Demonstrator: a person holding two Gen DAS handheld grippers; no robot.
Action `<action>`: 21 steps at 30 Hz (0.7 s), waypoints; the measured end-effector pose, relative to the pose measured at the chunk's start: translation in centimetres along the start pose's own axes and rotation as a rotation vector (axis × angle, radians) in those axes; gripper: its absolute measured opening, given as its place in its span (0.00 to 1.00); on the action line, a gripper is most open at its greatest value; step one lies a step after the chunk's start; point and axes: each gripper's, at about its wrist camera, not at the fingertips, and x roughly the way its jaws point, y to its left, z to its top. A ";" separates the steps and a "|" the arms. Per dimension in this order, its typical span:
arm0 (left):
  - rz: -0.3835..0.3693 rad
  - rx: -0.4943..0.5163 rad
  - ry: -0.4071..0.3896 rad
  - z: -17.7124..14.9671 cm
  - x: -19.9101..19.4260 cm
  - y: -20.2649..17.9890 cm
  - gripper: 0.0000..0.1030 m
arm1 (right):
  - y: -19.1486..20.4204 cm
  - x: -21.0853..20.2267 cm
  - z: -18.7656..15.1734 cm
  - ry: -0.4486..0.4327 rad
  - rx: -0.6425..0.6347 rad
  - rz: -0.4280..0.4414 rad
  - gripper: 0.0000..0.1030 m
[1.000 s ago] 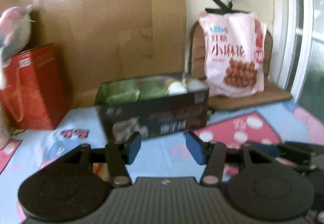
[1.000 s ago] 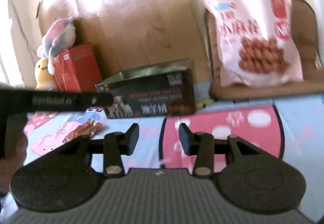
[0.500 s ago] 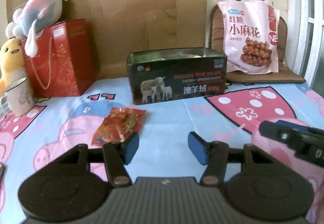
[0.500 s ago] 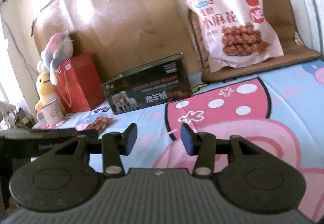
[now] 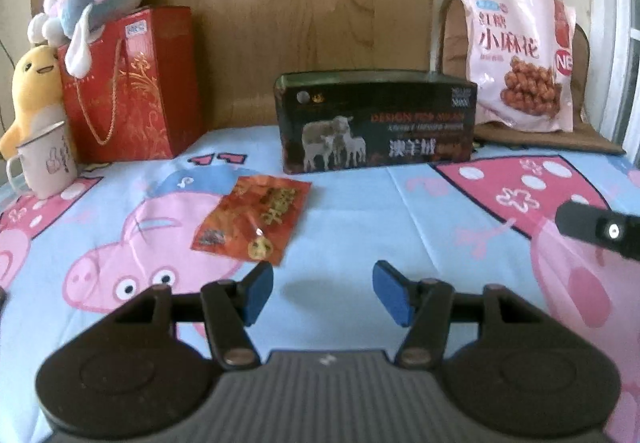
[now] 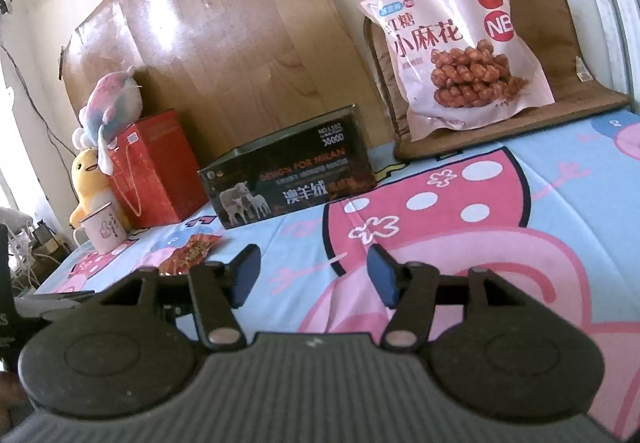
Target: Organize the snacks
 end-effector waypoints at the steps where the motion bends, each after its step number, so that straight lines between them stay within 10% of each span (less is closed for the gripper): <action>1: -0.004 0.000 0.002 0.0 0.1 0.1 0.55 | 0.0 0.1 0.0 0.003 -0.001 0.000 0.62; 21: -0.018 0.018 -0.026 -0.4 -0.6 -0.4 0.67 | 0.1 0.4 0.0 0.029 0.000 -0.003 0.68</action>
